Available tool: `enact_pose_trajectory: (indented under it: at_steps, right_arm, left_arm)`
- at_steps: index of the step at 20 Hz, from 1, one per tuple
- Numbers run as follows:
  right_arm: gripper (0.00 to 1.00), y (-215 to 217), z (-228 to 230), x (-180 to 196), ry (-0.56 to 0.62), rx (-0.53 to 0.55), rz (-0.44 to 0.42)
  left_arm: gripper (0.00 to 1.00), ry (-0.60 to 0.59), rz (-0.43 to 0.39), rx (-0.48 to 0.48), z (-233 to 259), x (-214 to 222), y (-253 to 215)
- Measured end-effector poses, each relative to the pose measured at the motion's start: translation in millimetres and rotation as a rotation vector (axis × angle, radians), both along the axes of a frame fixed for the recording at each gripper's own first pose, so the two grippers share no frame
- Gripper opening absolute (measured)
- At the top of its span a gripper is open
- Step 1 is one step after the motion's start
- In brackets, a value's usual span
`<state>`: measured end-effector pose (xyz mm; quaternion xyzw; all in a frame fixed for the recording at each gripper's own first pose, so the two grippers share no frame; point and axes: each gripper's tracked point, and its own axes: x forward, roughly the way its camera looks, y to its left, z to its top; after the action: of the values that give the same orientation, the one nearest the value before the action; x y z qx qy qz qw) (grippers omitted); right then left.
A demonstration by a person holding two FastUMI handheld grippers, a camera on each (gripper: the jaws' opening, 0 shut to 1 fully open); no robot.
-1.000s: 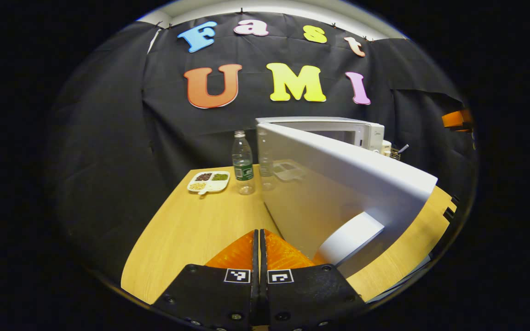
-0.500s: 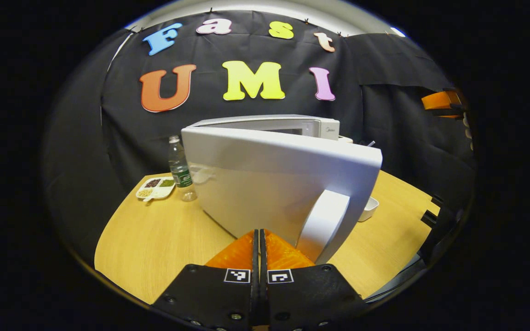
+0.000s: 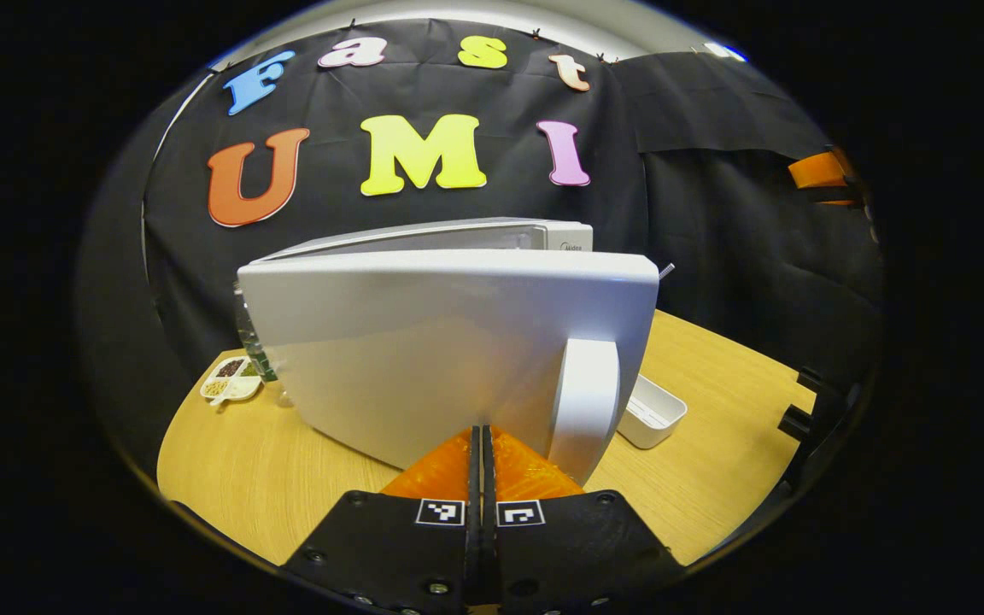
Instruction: Open the microwave oven with the left hand, put the food in, and close the microwave oven.
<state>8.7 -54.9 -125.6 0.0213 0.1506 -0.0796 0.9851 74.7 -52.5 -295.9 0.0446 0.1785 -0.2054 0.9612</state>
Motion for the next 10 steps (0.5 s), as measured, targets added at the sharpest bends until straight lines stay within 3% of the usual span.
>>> enact_pose_trajectory:
  at_steps: [1,6,7,8,10]
  right_arm:
    - [1.0,-5,0,2,0.0,0.002,-0.006]
    - [1.0,-27,2,8,0.003,0.012,-0.041]
    - [0.91,-29,1,10,0.006,0.014,-0.042]
    - [1.0,-31,1,11,0.008,0.013,-0.046]
    - [1.0,-35,0,14,0.011,0.021,-0.054]
  left_arm:
    - [0.0,-0.004,-0.009,-0.001,0,6,-7]
    - [0.0,-0.024,-0.028,0.011,-1,41,-33]
    - [0.0,-0.028,-0.031,0.02,-1,47,-36]
    - [0.0,-0.032,-0.039,0.018,0,53,-41]
    - [0.0,-0.039,-0.043,0.021,1,65,-48]
